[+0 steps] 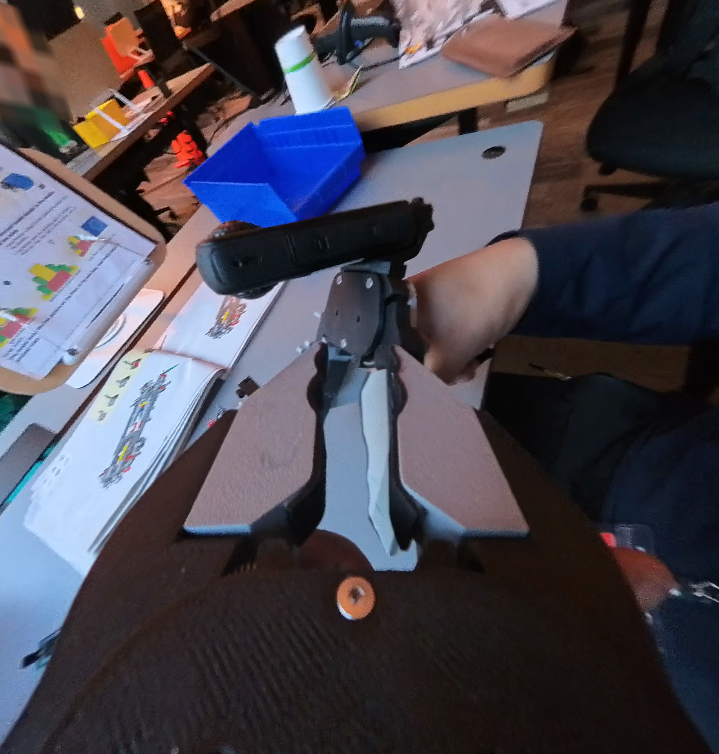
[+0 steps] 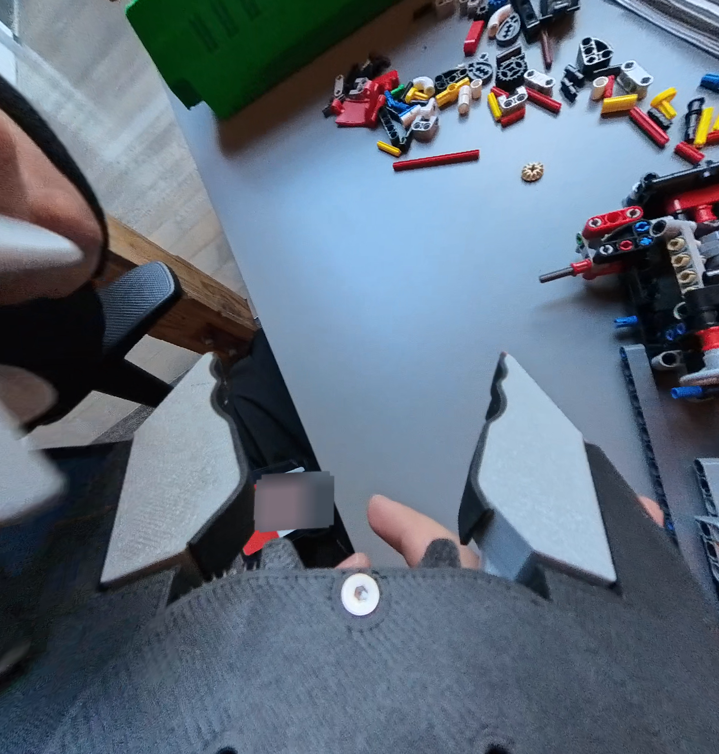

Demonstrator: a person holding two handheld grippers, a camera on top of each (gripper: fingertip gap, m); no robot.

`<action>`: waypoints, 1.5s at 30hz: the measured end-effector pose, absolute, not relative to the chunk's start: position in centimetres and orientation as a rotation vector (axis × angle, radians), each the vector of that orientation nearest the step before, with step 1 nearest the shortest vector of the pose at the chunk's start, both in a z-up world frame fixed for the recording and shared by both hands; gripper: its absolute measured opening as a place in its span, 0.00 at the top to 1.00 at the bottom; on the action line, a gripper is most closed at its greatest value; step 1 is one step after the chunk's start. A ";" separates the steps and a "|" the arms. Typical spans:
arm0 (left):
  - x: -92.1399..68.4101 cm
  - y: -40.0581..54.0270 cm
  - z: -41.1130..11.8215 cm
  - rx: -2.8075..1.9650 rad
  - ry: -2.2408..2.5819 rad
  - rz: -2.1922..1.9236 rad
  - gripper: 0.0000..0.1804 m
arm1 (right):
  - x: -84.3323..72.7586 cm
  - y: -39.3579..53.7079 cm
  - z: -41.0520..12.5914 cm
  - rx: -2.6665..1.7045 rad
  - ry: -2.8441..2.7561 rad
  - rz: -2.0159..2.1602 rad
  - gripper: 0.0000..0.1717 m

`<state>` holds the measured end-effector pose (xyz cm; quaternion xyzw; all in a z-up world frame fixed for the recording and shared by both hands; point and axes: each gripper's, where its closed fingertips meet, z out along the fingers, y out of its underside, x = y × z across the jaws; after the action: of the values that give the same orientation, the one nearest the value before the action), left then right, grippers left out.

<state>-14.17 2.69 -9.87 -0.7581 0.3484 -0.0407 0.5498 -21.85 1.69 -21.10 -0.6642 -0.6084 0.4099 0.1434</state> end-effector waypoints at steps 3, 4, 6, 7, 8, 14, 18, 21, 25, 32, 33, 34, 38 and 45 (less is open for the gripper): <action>-13.3 0.9 -9.3 -1.773 0.899 -0.219 0.47 | -22.0 2.1 -20.7 -1.928 -1.710 1.201 0.27; -13.2 0.8 -9.3 -1.779 0.901 -0.207 0.50 | -22.1 2.2 -20.6 -1.927 -1.701 1.207 0.27; -12.7 1.0 -10.0 -1.794 0.928 -0.169 0.50 | -22.1 2.1 -20.8 -1.930 -1.708 1.190 0.27; -12.9 1.7 -10.5 -1.813 0.916 -0.118 0.51 | -22.1 2.0 -20.9 -1.927 -1.714 1.174 0.27; -13.4 2.6 -11.1 -1.835 0.900 -0.033 0.57 | -22.2 1.9 -21.0 -1.922 -1.721 1.153 0.26; -13.8 4.3 -14.6 -1.852 1.074 0.321 0.81 | -22.2 3.3 -22.1 -1.939 -1.684 0.948 0.46; -14.2 4.7 -15.3 -1.832 1.137 0.495 0.86 | -22.7 3.2 -22.6 -1.952 -1.644 1.023 0.51; -14.3 5.2 -15.8 -1.843 1.066 0.457 0.87 | -22.5 4.4 -23.5 -1.970 -1.646 0.935 0.46; -14.1 5.8 -15.2 -1.810 1.007 0.460 0.87 | -22.7 5.2 -22.6 -1.920 -1.616 0.957 0.48; -13.9 6.6 -14.9 -1.795 0.955 0.477 0.87 | -22.3 5.5 -22.2 -1.879 -1.683 1.012 0.49; -13.9 6.5 -15.3 -1.827 0.966 0.477 0.86 | -22.3 5.2 -22.6 -1.873 -1.703 1.027 0.48; -13.9 6.3 -15.6 -1.860 0.960 0.464 0.85 | -22.4 4.8 -22.8 -1.871 -1.718 1.046 0.49; -13.2 5.3 -14.3 -1.866 0.922 0.313 0.79 | -23.0 3.9 -20.7 -1.727 -1.711 1.123 0.31; -14.1 2.4 -10.0 -1.836 0.857 0.043 0.58 | -22.3 4.3 -16.9 -1.492 -1.684 1.020 0.10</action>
<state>-14.10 2.37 -10.02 -0.7689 0.3586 0.0182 0.5290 -22.26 4.25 -16.86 -0.5702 -0.6438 0.3898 0.3293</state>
